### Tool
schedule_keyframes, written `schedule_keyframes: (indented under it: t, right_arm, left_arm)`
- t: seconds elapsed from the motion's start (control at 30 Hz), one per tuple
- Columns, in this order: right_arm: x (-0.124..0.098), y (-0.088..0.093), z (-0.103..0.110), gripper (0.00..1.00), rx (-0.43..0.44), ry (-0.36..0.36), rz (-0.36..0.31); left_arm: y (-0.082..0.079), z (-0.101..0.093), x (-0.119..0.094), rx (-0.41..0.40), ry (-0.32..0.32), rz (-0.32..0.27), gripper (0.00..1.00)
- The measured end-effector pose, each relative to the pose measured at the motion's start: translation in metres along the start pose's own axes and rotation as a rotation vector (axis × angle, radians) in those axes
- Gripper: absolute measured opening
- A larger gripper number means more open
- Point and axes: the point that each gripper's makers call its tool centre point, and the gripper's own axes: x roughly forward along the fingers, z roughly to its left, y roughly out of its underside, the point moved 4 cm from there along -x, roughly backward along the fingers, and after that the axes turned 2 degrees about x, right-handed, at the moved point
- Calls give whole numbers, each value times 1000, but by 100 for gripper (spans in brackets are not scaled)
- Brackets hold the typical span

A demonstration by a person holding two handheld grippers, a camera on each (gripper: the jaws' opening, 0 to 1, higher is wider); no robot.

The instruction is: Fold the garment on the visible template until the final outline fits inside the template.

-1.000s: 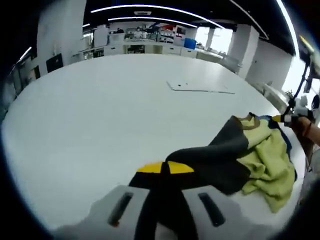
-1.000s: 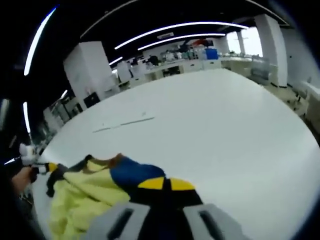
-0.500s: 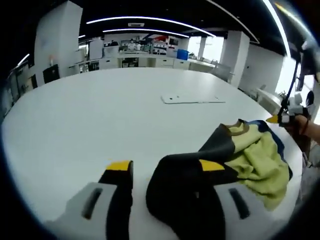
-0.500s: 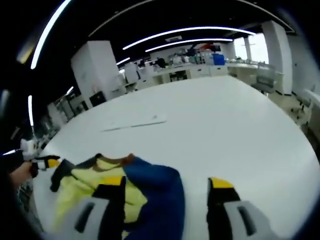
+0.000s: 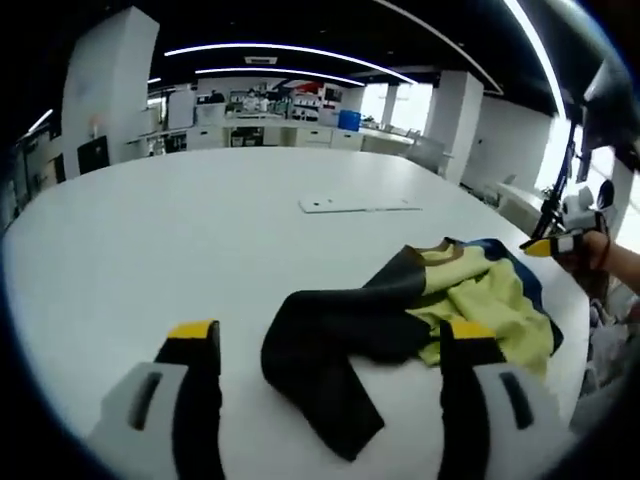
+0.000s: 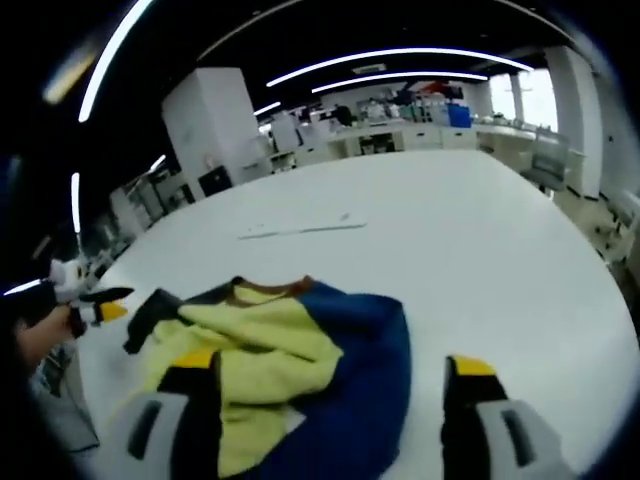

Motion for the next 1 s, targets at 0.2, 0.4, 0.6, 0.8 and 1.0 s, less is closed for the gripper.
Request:
schedule_keyframes:
  t: [0.2,0.4,0.6,0.8,1.0]
  right_arm:
    - [-20,17,15,97,-6,-26,12]
    - [-32,30,29,96,5,-51,18]
    - [-43,48,44,90,0,-73,36]
    - [-52,66,54,78,-16,-102,66]
    - [-59,84,63,69,-32,-112,85]
  left_arm:
    - [13,-18,-22,40,34,1,99]
    - [18,-30,-37,1,68,1,99]
    - [22,-49,-47,30,96,-8,99]
    - [25,-77,-55,66,150,-13,94]
    - [35,-106,-61,109,189,-7,89]
